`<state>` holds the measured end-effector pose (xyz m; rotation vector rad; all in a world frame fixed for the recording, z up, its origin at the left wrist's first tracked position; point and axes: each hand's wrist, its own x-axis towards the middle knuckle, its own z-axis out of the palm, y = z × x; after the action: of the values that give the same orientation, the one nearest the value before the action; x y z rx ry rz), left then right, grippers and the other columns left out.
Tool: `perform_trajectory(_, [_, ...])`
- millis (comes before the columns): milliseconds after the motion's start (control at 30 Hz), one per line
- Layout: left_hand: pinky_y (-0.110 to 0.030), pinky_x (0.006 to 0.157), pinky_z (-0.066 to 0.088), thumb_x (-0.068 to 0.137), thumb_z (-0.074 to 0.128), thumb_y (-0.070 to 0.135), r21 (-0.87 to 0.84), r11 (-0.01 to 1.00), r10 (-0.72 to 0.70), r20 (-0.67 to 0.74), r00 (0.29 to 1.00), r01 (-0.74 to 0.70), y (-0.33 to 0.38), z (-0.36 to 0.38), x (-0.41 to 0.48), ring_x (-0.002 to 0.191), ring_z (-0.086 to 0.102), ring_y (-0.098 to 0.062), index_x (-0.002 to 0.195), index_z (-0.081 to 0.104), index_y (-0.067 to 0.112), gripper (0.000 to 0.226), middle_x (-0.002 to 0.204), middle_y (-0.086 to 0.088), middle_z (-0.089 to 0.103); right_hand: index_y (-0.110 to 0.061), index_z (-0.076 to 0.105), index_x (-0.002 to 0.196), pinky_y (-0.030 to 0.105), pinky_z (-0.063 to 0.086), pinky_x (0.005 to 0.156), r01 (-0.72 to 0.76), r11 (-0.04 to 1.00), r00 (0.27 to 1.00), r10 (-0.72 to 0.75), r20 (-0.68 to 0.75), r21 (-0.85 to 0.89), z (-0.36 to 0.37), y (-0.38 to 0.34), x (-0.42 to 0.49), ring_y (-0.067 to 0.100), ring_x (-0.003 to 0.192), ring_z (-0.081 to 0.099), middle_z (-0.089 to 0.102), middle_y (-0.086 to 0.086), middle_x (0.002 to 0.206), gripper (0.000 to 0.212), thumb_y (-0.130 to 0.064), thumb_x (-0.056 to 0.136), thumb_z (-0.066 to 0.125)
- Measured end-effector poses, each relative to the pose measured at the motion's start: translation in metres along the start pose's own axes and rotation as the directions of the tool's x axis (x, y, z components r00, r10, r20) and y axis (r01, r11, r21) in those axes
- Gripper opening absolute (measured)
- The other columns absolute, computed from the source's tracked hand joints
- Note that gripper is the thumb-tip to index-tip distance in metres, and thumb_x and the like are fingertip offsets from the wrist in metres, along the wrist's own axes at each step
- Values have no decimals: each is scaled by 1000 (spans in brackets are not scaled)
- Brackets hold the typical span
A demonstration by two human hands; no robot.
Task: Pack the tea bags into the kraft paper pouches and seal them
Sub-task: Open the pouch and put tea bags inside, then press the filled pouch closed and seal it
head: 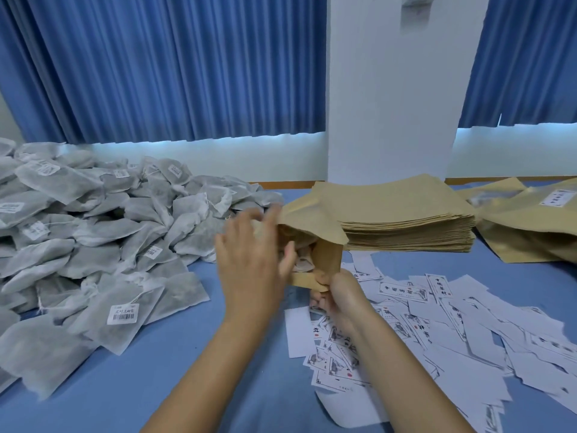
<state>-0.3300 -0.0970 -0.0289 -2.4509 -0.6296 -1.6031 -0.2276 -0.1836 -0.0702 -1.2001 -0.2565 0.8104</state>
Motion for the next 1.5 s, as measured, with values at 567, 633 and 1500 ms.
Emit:
perform_trajectory(567, [-23,86,49,81,61,8,-501,624,-463,382,800,600,-18,43,-17,97,63,-13,111,70,29,38,105,17,66,-3,58,106,29,49,77,224,203,974,-46,220,-953,8,15,-9,21,90,51,50,8,96,30,-8,80,71])
perform_trajectory(633, [-16,85,48,75,62,1,-536,620,-437,371,819,573,-20,43,-22,97,60,-1,104,71,34,45,101,22,66,-9,52,76,24,37,56,185,206,982,-64,175,-961,5,13,-10,18,75,43,43,6,80,18,-1,80,68])
perform_trajectory(1500, [-16,52,52,81,31,-19,-682,449,-419,410,810,578,12,30,-30,43,63,-17,122,63,18,64,50,0,63,-16,55,128,36,46,84,413,-79,594,-732,334,-907,3,-6,-4,24,104,58,63,5,112,39,-11,90,51])
